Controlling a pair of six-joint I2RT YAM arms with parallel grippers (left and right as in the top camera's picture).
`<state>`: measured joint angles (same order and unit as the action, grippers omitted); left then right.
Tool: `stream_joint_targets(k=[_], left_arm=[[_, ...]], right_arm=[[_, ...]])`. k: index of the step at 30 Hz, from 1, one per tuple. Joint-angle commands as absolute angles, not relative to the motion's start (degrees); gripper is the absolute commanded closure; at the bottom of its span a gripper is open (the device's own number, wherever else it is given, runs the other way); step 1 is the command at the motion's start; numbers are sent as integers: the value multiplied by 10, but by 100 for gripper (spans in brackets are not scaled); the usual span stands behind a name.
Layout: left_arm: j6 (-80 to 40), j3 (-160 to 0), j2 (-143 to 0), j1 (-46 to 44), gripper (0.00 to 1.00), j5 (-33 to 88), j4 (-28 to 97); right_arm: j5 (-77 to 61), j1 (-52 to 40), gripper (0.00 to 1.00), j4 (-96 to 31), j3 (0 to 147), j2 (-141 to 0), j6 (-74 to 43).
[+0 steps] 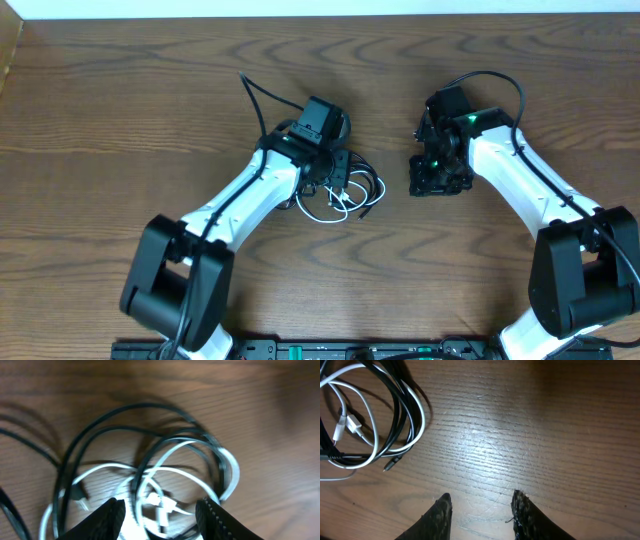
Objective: Untangle cables
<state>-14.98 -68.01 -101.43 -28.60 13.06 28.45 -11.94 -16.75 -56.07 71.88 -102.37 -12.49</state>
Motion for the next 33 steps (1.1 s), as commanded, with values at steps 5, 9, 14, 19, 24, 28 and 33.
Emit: stream_joint_targets(k=[5,9,14,19,24,28,33], left_arm=[[-146,-684,-1052,-284,26,0,281],[-128,-685,-1052,-283,18,-35,265],[-125,-685,-1052,-283,18,-34,242],[-158,-685,-1052,-283,18,66,226],[-279,-685,-1054,-283,19,71,219],[-310,-685,-1070,-283,18,71,204],[-314,-685,-1101,-283,19,71,170]], right_arm=[[-122,-170,65,-564,718,-1026,-119],[-122,-170,65,-564,718,-1026,-119],[-122,-170,65,-564,718,-1026,-119],[-122,-170,65,-564,718,-1026,-119],[-122,-170,65,-564,718,-1026,-119],[-123,-170,65,-568,718,-1026,-119],[-122,-170,65,-573,718,-1026,-119]])
